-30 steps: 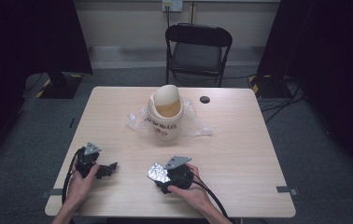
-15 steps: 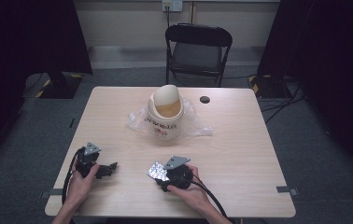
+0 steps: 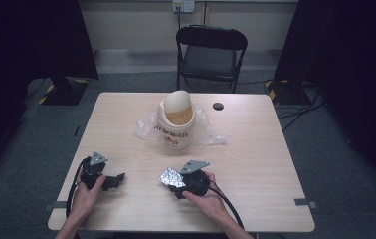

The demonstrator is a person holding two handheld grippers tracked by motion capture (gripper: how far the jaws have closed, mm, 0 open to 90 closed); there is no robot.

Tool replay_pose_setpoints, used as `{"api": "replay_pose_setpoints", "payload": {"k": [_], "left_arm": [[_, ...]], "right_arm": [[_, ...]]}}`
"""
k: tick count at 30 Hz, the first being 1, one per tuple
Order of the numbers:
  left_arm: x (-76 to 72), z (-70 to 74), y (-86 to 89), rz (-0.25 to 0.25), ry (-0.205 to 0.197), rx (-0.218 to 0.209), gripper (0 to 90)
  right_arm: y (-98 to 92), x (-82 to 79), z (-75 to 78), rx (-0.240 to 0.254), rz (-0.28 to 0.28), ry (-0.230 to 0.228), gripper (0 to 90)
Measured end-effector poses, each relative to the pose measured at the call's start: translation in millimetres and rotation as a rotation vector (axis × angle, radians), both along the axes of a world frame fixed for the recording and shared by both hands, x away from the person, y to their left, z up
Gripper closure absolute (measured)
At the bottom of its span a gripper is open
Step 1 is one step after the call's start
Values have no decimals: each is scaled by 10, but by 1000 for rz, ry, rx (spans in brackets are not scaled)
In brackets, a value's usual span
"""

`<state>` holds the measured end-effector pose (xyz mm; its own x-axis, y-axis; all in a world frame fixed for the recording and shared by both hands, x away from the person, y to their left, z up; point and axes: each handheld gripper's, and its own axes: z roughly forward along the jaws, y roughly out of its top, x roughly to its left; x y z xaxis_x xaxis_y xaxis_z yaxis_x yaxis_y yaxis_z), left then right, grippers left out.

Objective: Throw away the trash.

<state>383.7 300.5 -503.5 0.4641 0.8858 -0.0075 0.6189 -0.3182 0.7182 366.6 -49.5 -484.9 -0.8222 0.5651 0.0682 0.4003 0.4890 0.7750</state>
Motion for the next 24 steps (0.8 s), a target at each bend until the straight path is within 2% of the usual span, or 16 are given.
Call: {"api": "replay_pose_setpoints", "payload": {"k": [5,9,17,24], "left_arm": [[-8,-1,-3,5,1,-4,4],[-10,4,10,-5,1,9,4],[-10,4,9,-5,1,8,4],[-10,4,10,-5,1,8,4]], "right_arm": [[-21,35,34,15,-8,5,343],[-15,51,59,21,-2,5,343],[-69,147,233,52,-8,5,344],[-126,199,423,62,-24,-14,343]]}}
